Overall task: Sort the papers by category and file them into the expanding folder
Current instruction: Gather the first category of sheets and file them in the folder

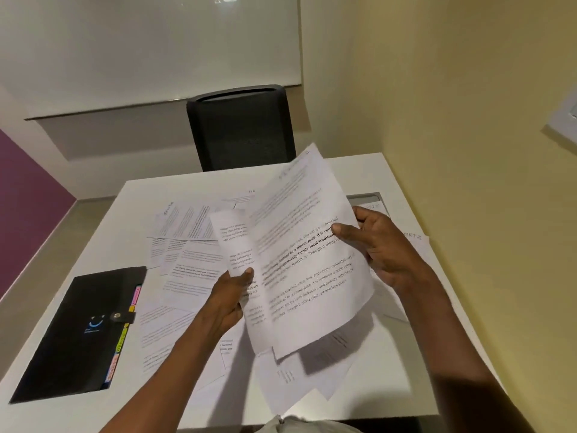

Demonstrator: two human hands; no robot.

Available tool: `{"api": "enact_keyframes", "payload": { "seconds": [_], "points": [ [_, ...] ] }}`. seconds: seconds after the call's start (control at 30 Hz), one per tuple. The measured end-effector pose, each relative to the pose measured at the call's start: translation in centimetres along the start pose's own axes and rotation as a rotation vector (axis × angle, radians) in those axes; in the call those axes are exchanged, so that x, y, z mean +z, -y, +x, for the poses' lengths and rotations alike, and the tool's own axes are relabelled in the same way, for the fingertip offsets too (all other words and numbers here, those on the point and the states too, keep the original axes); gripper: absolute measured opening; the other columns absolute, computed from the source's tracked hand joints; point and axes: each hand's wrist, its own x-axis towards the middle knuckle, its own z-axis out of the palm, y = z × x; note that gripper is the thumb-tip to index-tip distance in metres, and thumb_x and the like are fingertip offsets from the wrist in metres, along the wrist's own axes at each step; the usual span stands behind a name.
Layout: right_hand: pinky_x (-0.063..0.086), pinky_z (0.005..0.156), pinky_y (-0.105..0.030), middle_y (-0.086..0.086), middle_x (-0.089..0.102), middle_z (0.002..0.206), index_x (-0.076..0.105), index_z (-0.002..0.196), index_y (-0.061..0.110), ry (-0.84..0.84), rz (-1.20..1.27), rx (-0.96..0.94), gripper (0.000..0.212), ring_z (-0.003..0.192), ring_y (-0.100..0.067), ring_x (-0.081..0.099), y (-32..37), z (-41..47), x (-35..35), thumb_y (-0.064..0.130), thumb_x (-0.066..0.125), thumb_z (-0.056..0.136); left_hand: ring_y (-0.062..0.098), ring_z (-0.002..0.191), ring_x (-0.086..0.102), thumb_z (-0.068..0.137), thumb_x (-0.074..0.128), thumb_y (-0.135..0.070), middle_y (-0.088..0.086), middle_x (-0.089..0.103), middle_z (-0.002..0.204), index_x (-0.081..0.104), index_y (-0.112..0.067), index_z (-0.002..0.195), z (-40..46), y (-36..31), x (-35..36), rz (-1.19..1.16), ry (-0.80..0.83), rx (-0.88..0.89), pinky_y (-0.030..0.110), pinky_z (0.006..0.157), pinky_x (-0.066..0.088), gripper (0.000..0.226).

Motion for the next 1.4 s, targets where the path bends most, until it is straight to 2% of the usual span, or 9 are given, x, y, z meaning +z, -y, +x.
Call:
{"api": "enact_keyframes", "payload": {
  "seconds": [0.17,0.27,0.5,0.73,0.8,0.93,1.07,1.27,1.4],
  "points": [
    [0.050,0.100,-0.043,-0.013,0.072,0.112,0.070,0.113,0.005,-0.123,-0.127,0.224,0.034,0.104,-0.027,0.069,-7.0,2.0,-2.2,0.014,0.078,0.080,0.040,0.110,0.065,0.094,0.052,0.005,0.024,0.063,0.126,0.057,-0.001,0.132,-0.8,0.4,0.1,-0.159,0.168,-0.074,0.050,0.079,0.058,0.039],
    [0.051,0.098,-0.038,-0.007,0.073,0.113,0.070,0.115,0.011,-0.124,-0.175,0.267,0.033,0.102,-0.020,0.071,-9.1,1.7,-2.3,0.016,0.075,0.083,0.037,0.095,0.071,0.088,0.047,0.009,0.025,0.069,0.114,0.073,0.001,0.109,-1.6,0.4,0.2,-0.199,0.288,-0.123,0.045,0.069,0.060,0.035],
    [0.058,0.083,-0.037,-0.020,0.069,0.117,0.064,0.119,-0.002,-0.004,0.229,0.385,0.036,0.104,-0.031,0.068,-10.6,1.0,-1.4,-0.004,0.067,0.084,0.032,0.084,0.072,0.068,0.079,-0.002,0.020,0.073,0.100,0.076,-0.003,0.101,-2.6,0.6,-0.1,-0.119,0.402,-0.161,0.044,0.070,0.061,0.033],
    [0.056,0.090,-0.041,-0.003,0.074,0.105,0.069,0.112,0.010,-0.337,-0.333,0.148,0.038,0.095,-0.020,0.071,-12.9,1.9,-0.6,0.001,0.078,0.075,0.029,0.116,0.064,0.080,0.058,-0.072,0.009,0.068,0.125,0.062,-0.019,0.129,-0.4,1.3,-0.3,0.082,0.116,-0.005,0.045,0.099,0.050,0.072],
    [0.055,0.089,-0.034,0.002,0.071,0.107,0.065,0.113,0.011,-0.397,-0.464,0.040,0.034,0.097,-0.018,0.068,-12.6,1.8,0.4,0.007,0.076,0.081,0.024,0.108,0.068,0.076,0.076,-0.056,0.006,0.071,0.119,0.064,-0.016,0.125,-0.3,1.6,0.3,0.313,0.041,0.202,0.035,0.086,0.057,0.064],
    [0.052,0.082,-0.026,0.002,0.066,0.106,0.060,0.122,0.010,-0.488,-0.453,-0.055,0.041,0.096,-0.017,0.064,-11.9,2.0,1.4,0.013,0.075,0.084,0.017,0.100,0.068,0.097,0.060,-0.020,-0.006,0.072,0.111,0.064,-0.019,0.121,-0.1,1.8,1.8,0.504,-0.200,0.474,0.041,0.086,0.057,0.024],
    [0.050,0.063,-0.007,0.002,0.067,0.097,0.061,0.113,0.012,-0.450,-0.356,-0.041,0.034,0.084,-0.005,0.064,-13.0,2.1,0.7,0.008,0.076,0.082,0.016,0.103,0.068,0.096,0.060,-0.026,-0.007,0.071,0.113,0.062,-0.023,0.123,0.5,3.3,0.6,0.481,-0.198,0.479,0.041,0.085,0.057,0.027],
    [0.055,0.087,-0.031,-0.001,0.067,0.116,0.056,0.129,0.014,-0.329,-0.434,0.144,0.053,0.107,-0.022,0.063,-17.8,1.1,-0.4,0.011,0.077,0.080,0.022,0.111,0.062,0.101,0.051,-0.013,0.001,0.066,0.119,0.055,-0.015,0.131,0.9,7.6,-1.5,0.557,-0.188,0.343,0.030,0.084,0.051,0.031],
    [0.051,0.066,-0.013,0.001,0.065,0.112,0.056,0.127,0.016,-0.338,-0.427,0.137,0.046,0.097,-0.016,0.063,-18.2,1.4,-0.2,0.010,0.074,0.084,0.017,0.107,0.061,0.104,0.043,-0.017,-0.001,0.065,0.118,0.054,-0.014,0.130,1.4,8.2,-1.3,0.603,-0.215,0.355,0.018,0.075,0.047,0.028]
  ]
}}
